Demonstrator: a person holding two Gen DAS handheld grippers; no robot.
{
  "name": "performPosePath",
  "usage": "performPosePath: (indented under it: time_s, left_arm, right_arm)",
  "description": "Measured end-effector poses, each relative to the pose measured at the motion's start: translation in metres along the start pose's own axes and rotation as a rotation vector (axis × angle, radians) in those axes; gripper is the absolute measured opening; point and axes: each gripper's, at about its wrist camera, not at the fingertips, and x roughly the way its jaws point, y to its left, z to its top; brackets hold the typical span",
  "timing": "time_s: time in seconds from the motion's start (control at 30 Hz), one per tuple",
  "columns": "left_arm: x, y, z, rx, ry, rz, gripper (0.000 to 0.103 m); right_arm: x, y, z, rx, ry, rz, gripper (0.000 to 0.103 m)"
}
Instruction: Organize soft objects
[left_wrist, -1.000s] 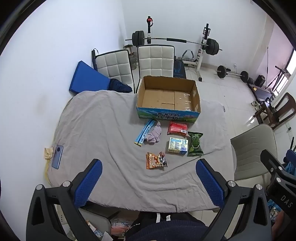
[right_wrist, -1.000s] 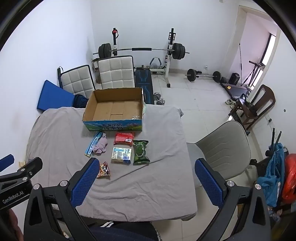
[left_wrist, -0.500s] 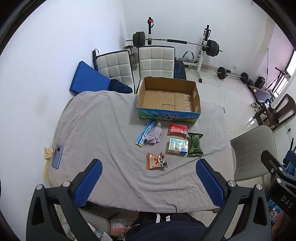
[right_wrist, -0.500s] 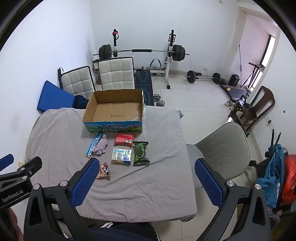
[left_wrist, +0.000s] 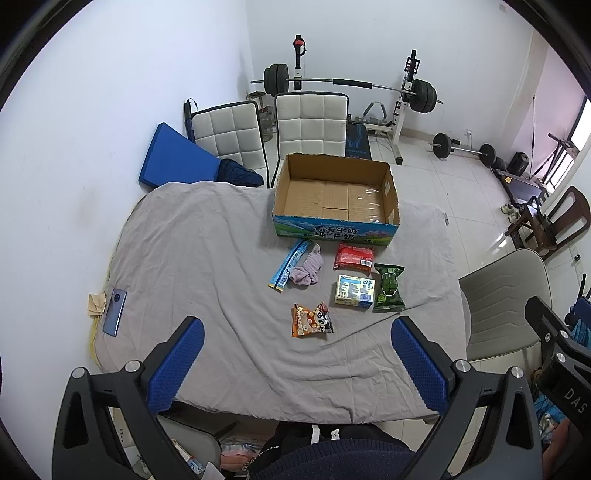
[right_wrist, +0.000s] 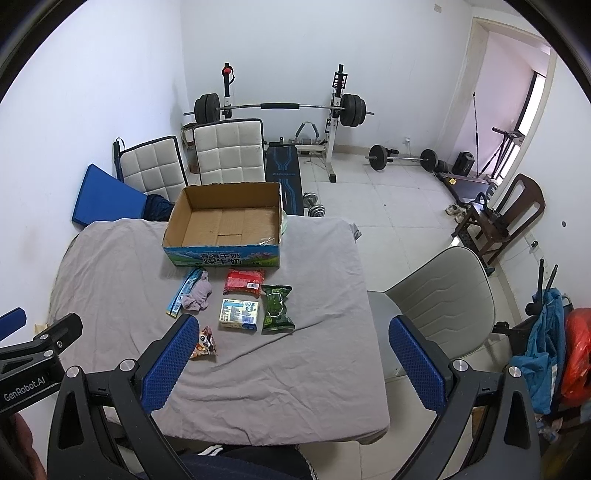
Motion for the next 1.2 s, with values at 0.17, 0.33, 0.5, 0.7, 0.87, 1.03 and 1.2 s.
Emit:
performPosePath:
  time_s: [0.17, 0.33, 0.5, 0.7, 0.87, 1.03, 1.2]
  left_arm:
    - [-0.0001, 0.0004, 0.0004, 0.000, -0.001, -0.002, 0.103]
    - [-0.0048, 0.0003, 0.0023, -0.005, -0.005, 0.001, 0.103]
    - [-0.0055, 0.0006, 0.0030, -0.006, -0.005, 0.001, 0.103]
    - [-0.0058, 0.0012, 0.0032, -0.005, -0.006, 0.001, 0.103]
    - [-0.0059, 0.0011, 0.0030, -0.006, -0.007, 0.000, 0.103]
    - [-0.0058, 0.0008, 0.0029, -0.005, -0.007, 0.001, 0.103]
    - [-0.0065, 0.0027, 0.0058, -0.005, -0.009, 0.002, 0.103]
  right_arm:
    - [-0.0008, -0.0001, 0.0004, -0.001, -0.001, 0.000, 0.103]
    - [-0.0007, -0.0009, 0.0001, -0.002, -0.002, 0.000, 0.103]
    - [-0.0010, -0.0015, -0.0002, 0.000, -0.002, 0.001, 0.103]
    - [-0.0025, -0.0043, 0.0007, -0.001, -0.002, 0.002, 0.103]
    - [-0.0033, -0.0047, 0.0012, 0.002, -0.004, 0.002, 0.103]
    - [-0.0037, -0.0050, 0.0031, 0.002, -0.004, 0.004, 0.103]
    - [-0.0059, -0.0056, 0.0059, 0.000, -0.007, 0.006, 0.103]
